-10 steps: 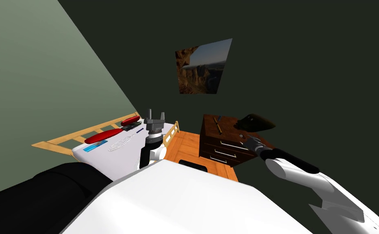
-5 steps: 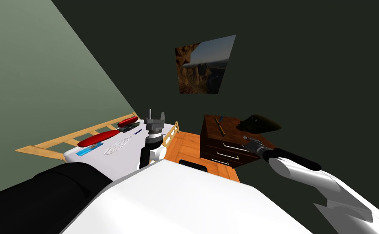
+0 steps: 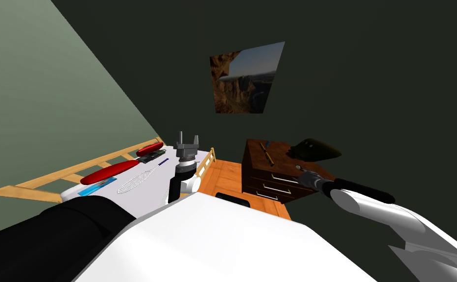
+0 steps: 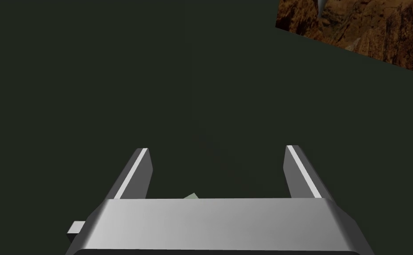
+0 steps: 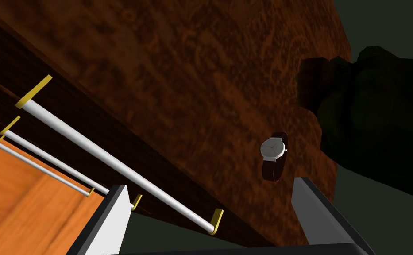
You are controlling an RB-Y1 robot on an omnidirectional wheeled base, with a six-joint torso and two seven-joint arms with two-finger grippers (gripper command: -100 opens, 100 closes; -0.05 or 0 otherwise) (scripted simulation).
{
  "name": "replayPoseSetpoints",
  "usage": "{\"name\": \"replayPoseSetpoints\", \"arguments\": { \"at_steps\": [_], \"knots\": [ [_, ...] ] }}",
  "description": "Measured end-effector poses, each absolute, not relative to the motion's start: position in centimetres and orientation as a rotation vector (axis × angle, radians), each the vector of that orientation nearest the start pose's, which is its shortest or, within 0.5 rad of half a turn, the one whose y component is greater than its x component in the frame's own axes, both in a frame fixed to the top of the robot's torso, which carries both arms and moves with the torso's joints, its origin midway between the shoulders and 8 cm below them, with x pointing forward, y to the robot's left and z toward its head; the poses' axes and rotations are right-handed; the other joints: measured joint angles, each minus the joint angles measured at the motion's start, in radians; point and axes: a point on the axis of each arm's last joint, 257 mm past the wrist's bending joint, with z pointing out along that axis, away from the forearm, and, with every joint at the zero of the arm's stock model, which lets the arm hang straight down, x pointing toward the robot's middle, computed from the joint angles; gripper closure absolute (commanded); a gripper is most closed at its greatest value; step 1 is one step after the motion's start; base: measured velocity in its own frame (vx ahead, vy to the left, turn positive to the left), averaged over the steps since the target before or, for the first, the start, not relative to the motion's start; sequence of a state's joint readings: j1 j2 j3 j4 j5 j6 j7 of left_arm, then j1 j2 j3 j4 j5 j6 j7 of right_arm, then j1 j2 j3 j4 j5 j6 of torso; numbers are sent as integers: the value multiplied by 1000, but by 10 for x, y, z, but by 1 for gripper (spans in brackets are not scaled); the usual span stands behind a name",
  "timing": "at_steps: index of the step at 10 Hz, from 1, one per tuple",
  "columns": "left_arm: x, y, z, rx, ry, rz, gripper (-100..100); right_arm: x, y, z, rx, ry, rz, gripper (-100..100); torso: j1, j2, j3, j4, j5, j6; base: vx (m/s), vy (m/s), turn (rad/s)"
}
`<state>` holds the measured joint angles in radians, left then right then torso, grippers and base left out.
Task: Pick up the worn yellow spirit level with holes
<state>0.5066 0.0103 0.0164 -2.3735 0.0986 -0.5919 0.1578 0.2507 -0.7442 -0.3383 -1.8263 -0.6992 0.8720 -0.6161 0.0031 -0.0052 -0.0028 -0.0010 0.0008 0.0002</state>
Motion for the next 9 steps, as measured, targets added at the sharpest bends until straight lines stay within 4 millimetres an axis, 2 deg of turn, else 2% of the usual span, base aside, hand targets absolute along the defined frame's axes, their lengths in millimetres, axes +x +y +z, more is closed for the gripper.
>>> {"name": "replayPoseSetpoints", "arguments": {
  "at_steps": [4,6,9],
  "knots": [
    [302,288,79,-604,396,-1534,0,393,-533,-265,2388,921,849,-100,4,-2,-2,-1,1,-1,78,92,-34],
    [303,288,79,-604,396,-1534,0,385,-533,-273,2432,922,806,-100,-2,2,1,0,0,-1,51,63,-48],
    [302,288,79,-604,396,-1534,0,373,-537,-277,2534,870,756,-100,1,-1,-1,0,0,-1,96,97,-47]
  ]
}}
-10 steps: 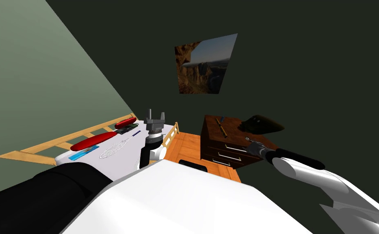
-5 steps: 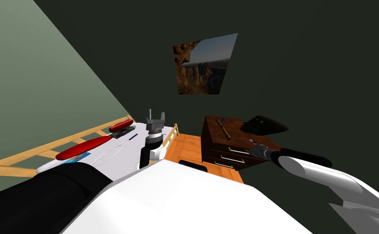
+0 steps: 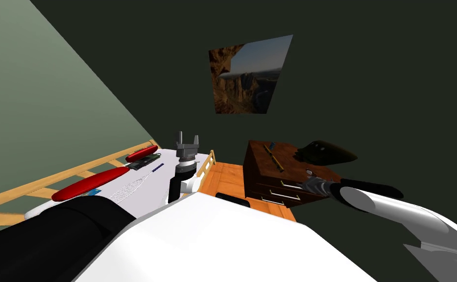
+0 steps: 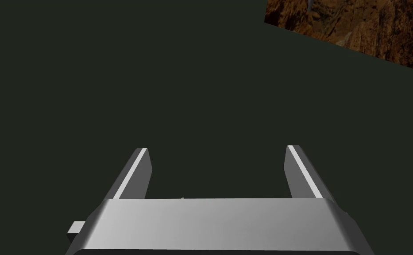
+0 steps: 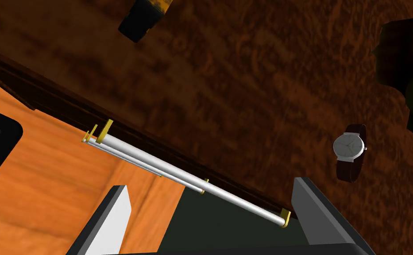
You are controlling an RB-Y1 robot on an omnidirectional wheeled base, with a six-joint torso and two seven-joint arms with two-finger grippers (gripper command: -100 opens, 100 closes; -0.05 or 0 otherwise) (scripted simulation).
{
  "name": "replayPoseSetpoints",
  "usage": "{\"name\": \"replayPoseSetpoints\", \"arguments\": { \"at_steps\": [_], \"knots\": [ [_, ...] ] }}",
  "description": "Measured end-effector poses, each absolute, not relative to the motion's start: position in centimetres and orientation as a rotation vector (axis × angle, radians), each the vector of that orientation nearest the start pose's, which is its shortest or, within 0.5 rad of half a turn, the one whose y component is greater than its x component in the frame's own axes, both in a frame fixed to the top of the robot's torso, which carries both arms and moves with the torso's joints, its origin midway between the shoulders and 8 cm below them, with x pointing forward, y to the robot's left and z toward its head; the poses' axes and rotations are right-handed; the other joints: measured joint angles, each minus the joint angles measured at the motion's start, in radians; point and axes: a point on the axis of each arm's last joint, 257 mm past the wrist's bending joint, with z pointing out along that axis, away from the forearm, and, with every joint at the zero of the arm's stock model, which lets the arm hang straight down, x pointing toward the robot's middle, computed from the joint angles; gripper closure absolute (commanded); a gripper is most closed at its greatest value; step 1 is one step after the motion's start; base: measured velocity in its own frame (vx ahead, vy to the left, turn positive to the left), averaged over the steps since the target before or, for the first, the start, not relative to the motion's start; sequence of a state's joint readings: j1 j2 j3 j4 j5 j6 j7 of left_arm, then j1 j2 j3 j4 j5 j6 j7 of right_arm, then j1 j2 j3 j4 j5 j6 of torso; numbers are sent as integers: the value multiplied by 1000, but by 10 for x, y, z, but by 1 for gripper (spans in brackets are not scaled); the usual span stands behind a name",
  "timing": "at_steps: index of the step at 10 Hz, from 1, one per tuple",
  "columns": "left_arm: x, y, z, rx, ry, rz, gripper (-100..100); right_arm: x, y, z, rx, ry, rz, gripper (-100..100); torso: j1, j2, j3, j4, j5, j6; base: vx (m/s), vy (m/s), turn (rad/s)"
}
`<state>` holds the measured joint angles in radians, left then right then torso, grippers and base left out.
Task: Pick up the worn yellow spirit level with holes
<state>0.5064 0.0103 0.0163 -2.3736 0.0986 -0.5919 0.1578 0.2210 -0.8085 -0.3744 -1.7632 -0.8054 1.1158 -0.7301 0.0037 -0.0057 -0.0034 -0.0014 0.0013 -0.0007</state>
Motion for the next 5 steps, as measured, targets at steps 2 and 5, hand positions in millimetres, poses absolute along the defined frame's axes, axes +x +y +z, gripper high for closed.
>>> {"name": "replayPoseSetpoints", "arguments": {
  "at_steps": [2,5],
  "knots": [
    [302,288,79,-604,396,-1534,0,365,-541,-276,-3186,-1004,-886,-100,2,-3,-1,-1,0,0,83,89,-33],
    [302,288,79,-604,396,-1534,0,351,-543,-278,-3182,-909,-783,-100,2,-2,-1,-1,0,0,95,91,-51]
  ]
}}
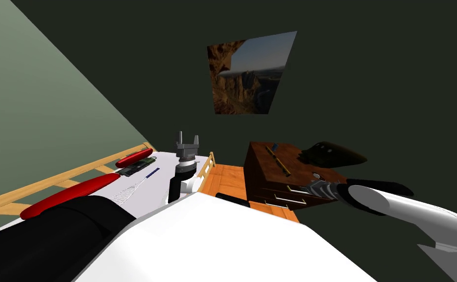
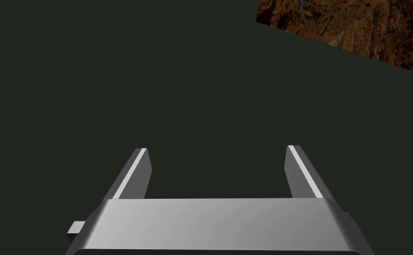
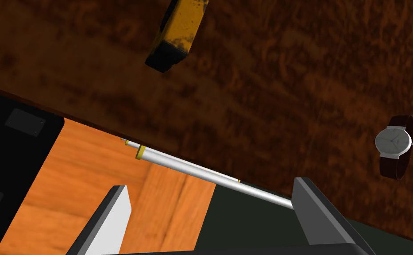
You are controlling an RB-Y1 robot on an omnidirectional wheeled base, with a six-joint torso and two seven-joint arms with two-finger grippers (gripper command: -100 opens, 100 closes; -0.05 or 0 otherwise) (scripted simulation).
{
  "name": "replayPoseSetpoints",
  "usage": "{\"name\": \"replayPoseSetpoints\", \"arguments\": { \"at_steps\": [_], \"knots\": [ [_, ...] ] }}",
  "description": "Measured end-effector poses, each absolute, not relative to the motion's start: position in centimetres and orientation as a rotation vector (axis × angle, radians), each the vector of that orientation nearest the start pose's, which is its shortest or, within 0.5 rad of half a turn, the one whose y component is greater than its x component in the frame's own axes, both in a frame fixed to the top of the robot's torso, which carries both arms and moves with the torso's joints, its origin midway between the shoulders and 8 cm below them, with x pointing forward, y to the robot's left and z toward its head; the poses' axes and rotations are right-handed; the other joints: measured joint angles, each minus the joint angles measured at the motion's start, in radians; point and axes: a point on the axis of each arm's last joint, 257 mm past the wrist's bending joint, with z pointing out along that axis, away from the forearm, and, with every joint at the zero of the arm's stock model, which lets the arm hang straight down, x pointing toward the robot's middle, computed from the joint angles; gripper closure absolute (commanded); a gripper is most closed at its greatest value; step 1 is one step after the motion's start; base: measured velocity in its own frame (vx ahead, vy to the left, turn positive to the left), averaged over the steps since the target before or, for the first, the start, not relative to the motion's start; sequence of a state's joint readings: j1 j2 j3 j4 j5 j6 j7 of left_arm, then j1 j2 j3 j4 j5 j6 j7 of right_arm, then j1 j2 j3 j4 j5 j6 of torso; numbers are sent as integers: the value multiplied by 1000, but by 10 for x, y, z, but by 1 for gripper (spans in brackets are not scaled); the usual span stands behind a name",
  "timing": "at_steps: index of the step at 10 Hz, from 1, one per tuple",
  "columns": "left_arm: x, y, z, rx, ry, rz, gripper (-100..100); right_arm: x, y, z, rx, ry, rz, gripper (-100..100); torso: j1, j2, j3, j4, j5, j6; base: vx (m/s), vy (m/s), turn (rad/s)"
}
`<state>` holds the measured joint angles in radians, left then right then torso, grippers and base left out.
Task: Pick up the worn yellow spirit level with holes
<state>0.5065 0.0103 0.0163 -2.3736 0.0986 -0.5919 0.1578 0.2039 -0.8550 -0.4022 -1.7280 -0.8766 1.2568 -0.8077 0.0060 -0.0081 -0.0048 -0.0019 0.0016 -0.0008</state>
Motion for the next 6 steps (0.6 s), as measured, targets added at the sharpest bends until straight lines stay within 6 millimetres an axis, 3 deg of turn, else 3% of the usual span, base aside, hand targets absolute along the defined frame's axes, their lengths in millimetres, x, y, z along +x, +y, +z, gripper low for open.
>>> {"name": "replayPoseSetpoints", "arguments": {
  "at_steps": [3,6],
  "knots": [
    [302,288,79,-604,396,-1534,0,337,-545,-278,-3174,-823,-686,-100,-1,-1,-1,0,0,0,107,86,-52],
    [302,288,79,-604,396,-1534,0,325,-547,-276,-3165,-746,-597,-100,-2,-2,-1,-1,0,0,159,88,-82]
  ]
}}
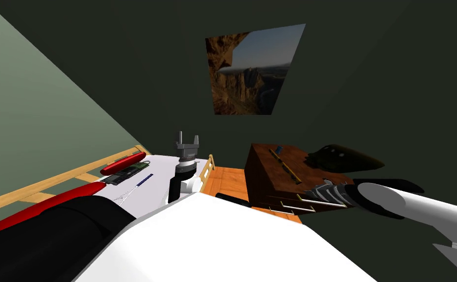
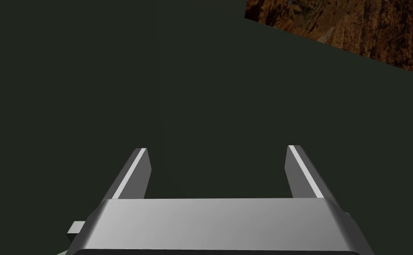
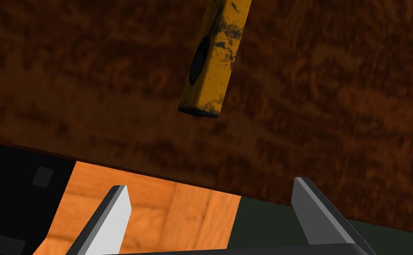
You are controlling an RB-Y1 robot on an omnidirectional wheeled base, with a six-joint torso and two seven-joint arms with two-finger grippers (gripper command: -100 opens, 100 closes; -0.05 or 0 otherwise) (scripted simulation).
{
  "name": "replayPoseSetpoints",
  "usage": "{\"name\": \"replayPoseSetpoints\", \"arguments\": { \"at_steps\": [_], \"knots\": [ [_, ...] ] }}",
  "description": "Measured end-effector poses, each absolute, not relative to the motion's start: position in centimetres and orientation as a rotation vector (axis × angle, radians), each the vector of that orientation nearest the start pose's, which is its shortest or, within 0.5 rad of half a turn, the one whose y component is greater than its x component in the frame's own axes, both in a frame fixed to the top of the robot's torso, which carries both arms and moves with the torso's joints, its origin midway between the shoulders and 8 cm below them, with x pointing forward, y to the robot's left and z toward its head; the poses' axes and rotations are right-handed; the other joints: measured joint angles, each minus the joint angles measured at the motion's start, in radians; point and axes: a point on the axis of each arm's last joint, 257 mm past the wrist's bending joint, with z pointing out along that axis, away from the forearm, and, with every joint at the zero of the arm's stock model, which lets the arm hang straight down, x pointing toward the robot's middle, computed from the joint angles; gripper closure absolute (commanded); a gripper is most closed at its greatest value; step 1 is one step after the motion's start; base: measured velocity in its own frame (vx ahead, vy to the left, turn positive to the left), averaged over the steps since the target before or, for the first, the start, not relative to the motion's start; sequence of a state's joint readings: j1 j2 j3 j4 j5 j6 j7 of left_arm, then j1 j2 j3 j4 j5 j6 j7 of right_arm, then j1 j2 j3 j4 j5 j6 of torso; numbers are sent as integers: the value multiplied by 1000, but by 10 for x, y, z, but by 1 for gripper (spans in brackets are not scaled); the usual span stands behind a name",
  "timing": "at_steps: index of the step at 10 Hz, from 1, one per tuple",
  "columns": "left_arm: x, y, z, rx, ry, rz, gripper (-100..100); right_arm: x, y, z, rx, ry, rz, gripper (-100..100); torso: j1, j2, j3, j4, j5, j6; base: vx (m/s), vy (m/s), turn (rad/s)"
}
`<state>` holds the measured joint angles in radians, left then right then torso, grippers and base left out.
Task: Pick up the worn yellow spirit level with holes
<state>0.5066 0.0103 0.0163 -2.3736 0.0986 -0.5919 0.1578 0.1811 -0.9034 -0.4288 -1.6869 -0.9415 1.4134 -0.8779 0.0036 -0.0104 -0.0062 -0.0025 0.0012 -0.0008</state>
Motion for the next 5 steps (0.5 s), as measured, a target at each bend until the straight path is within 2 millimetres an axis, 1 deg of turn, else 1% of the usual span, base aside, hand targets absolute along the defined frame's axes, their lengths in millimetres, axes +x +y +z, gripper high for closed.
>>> {"name": "replayPoseSetpoints", "arguments": {
  "at_steps": [1,2,3,5],
  "knots": [
    [302,288,79,-604,396,-1534,0,321,-548,-272,-3161,-705,-571,-100,1,-2,-1,0,0,0,155,85,-52],
    [302,288,79,-604,396,-1534,0,316,-549,-272,-3157,-676,-537,-100,0,-1,-1,0,0,0,60,24,13],
    [302,288,79,-604,396,-1534,0,312,-548,-273,-3153,-668,-513,-100,-3,3,2,1,-1,0,131,38,-72],
    [302,288,79,-604,396,-1534,0,304,-548,-268,-3145,-614,-460,-100,-3,0,0,0,-1,0,160,54,-76]
  ]
}}
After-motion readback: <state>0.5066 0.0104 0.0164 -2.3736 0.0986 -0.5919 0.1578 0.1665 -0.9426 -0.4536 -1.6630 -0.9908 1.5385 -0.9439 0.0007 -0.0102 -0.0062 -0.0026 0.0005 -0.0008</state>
